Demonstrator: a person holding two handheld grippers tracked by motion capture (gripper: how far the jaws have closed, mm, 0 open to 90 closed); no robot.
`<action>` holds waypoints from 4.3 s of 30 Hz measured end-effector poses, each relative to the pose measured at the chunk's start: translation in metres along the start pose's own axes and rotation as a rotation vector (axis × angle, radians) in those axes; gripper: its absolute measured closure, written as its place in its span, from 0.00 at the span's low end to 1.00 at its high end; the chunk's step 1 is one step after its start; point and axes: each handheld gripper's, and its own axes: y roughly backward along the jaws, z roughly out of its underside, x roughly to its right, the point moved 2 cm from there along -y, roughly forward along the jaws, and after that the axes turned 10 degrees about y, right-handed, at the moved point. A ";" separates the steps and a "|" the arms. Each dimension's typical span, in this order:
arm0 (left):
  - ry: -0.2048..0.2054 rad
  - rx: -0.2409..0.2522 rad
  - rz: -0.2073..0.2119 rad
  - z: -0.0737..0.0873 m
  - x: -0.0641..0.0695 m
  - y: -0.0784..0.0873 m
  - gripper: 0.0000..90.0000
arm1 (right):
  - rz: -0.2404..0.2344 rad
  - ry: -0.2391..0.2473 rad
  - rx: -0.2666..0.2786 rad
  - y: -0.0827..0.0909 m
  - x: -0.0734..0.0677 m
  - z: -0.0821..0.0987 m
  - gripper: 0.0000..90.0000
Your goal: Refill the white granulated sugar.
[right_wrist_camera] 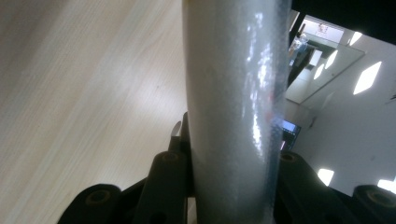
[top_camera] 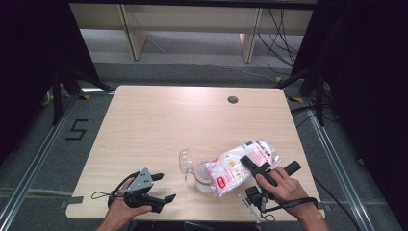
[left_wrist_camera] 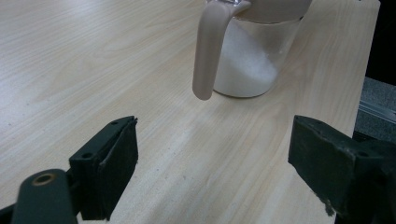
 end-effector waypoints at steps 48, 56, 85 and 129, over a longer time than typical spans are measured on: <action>0.004 0.010 -0.003 0.000 0.000 0.001 0.17 | 0.047 -0.512 0.222 -0.005 -0.027 0.017 0.85; 0.004 0.010 -0.003 0.000 0.000 0.001 0.17 | 0.050 -0.535 0.230 -0.003 -0.027 0.020 0.85; -0.005 0.002 -0.004 -0.001 -0.001 0.002 0.17 | 0.050 -0.720 0.304 -0.007 -0.036 0.026 0.86; 0.004 0.004 -0.007 -0.001 -0.001 0.002 0.17 | 0.046 -1.176 0.438 -0.032 -0.056 0.040 0.87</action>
